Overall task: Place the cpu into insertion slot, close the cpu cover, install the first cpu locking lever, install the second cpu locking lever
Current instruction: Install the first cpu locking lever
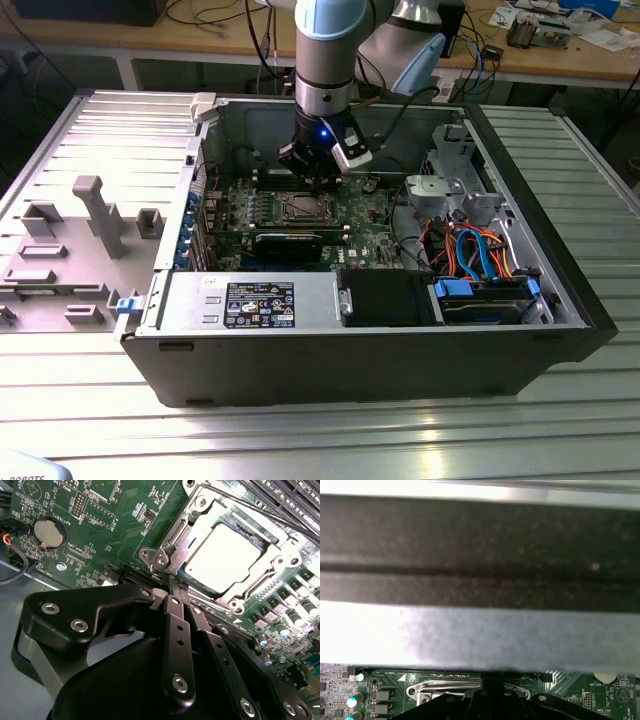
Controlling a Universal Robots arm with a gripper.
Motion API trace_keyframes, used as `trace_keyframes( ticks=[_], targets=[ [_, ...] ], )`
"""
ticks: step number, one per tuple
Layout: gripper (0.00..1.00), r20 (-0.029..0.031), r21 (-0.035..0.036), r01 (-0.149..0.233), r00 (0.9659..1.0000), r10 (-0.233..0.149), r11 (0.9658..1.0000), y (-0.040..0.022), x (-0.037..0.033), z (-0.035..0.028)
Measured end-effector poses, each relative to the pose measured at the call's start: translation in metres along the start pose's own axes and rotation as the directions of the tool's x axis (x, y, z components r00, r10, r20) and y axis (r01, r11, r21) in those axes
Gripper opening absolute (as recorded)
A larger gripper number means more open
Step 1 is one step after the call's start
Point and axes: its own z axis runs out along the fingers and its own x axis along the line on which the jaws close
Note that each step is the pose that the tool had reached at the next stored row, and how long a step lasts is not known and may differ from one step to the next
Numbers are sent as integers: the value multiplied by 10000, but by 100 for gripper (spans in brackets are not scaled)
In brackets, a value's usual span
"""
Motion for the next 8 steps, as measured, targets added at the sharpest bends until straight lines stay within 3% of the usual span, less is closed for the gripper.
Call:
trace_keyframes(
  ticks=[5,8],
  targets=[
    [11,6,6,0,10000,0,10000,2,8,-25],
    [11,1,48,1,10000,-1,10000,1,9,-27]
  ],
)
